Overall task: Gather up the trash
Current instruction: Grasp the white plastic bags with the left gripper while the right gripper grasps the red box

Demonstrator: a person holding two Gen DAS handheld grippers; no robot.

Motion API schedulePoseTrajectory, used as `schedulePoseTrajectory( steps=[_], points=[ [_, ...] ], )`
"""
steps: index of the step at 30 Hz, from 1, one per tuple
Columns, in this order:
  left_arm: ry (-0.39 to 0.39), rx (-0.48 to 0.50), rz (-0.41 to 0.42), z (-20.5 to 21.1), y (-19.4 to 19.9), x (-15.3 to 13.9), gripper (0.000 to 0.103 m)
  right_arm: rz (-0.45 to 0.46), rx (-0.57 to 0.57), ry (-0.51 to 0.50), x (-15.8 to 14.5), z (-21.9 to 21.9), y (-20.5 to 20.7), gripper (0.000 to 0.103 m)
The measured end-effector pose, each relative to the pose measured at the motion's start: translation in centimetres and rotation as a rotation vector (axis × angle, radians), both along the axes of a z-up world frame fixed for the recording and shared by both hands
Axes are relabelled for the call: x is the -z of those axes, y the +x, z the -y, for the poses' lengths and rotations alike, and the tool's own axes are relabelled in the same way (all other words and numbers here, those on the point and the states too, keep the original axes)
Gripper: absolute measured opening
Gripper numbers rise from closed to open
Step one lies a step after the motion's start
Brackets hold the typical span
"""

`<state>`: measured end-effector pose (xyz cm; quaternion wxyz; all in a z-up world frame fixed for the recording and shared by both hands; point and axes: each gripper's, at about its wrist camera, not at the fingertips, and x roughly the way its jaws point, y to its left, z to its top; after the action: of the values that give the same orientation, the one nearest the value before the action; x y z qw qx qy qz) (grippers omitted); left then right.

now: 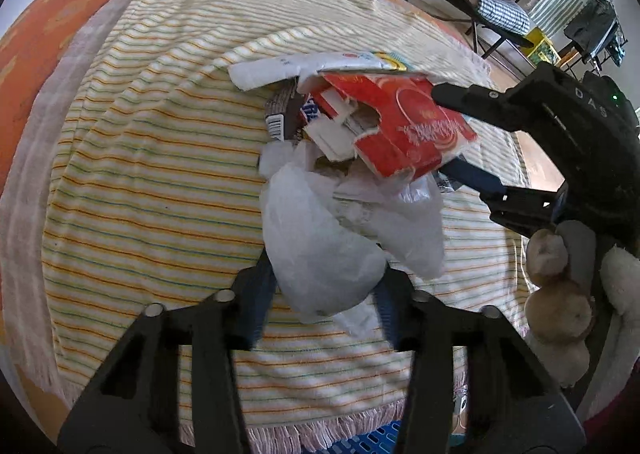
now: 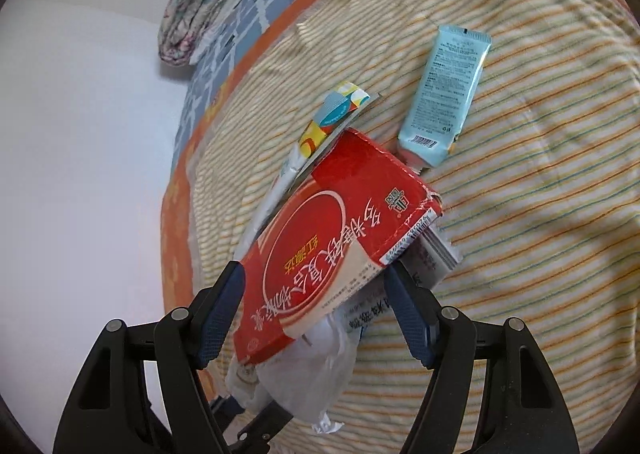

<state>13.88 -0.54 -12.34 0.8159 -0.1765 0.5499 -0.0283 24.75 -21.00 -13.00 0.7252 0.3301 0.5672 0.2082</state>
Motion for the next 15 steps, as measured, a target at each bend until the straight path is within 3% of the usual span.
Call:
schedulePoseTrajectory(
  steps=[3, 8, 15],
  points=[
    [0.004, -0.004, 0.006, -0.1, 0.2, 0.1, 0.041, -0.011, 0.023, 0.043, 0.4, 0.2, 0.3, 0.062],
    [0.027, 0.010, 0.018, 0.2, 0.3, 0.0, 0.037, -0.009, 0.021, 0.079, 0.3, -0.1, 0.3, 0.037],
    [0.034, 0.006, 0.026, 0.3, 0.2, -0.2, 0.034, 0.017, -0.005, 0.064, -0.4, -1.0, 0.7, 0.040]
  ],
)
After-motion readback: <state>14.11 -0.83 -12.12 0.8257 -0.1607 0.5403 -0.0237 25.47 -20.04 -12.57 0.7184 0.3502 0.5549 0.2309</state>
